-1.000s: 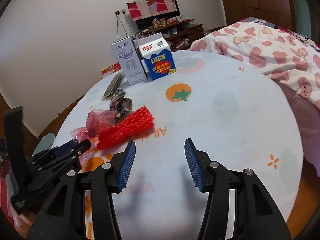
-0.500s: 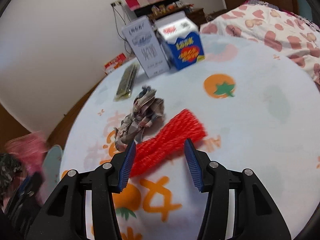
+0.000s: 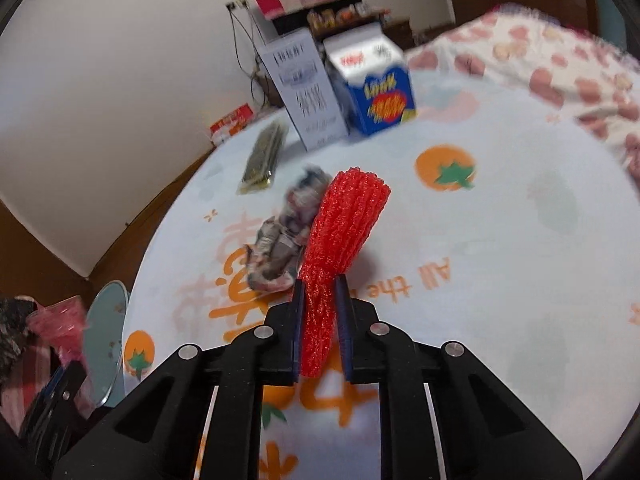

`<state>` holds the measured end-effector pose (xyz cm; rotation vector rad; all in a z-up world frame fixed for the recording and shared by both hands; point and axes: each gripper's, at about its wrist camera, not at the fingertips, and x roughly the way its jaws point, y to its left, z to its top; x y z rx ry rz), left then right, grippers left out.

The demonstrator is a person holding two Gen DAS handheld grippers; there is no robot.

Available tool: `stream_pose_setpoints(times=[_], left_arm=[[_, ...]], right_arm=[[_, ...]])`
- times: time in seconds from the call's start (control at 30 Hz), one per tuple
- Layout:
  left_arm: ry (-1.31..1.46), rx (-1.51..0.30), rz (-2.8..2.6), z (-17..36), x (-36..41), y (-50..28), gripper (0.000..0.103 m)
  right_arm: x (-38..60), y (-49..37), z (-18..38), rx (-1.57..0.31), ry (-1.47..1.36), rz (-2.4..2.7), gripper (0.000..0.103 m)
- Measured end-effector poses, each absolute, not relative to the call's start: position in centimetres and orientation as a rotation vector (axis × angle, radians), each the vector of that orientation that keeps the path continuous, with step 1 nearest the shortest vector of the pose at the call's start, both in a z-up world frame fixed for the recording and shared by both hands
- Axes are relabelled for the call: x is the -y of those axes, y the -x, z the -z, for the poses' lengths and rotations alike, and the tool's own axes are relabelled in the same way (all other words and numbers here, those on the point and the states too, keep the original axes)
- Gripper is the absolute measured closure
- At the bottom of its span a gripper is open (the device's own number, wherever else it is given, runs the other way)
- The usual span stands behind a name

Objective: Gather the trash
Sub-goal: 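Carry the pink bag and red mesh over the blue bin with both tools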

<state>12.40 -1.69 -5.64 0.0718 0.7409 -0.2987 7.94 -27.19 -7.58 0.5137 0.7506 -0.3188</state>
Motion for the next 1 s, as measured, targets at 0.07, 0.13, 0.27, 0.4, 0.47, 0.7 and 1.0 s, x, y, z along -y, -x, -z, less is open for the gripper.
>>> stream_pose_setpoints(times=[0.07,0.13,0.27,0.4,0.47,0.7,1.0], left_arm=[[-0.065,-0.747,0.287,6.0,1.1,-12.4,0.07],[-0.063,-0.753,0.271,6.3,0.4,-12.4,0.07],[-0.051,-0.755,0.241,6.3,-0.9,-12.2,0.07],[-0.058,-0.745,0.202,6.1,-2.1,-12.0,0.07],[-0.052,-0.741,0.189,6.1,-2.9,-11.9,0.07],[-0.031,-0.739,0.131,6.2,-5.4,-12.2,0.07],[-0.008,-0.735,0.073,6.0,-8.1,-12.6,0.07]], right_arm=[[26.3,-6.7,6.4,-0.719,-0.462,0.329,0.087],[25.1,-5.6,5.5,-0.694,-0.421,0.321,0.087],[22.0,-5.1,4.7,-0.692,-0.367,0.242,0.087],[19.0,-5.5,4.6,-0.707,-0.328,0.164,0.087],[17.9,-5.8,4.6,-0.714,-0.311,0.133,0.087],[13.8,-6.2,4.3,-0.723,-0.244,0.048,0.087],[9.5,-6.9,3.5,-0.728,-0.185,-0.05,0.087]])
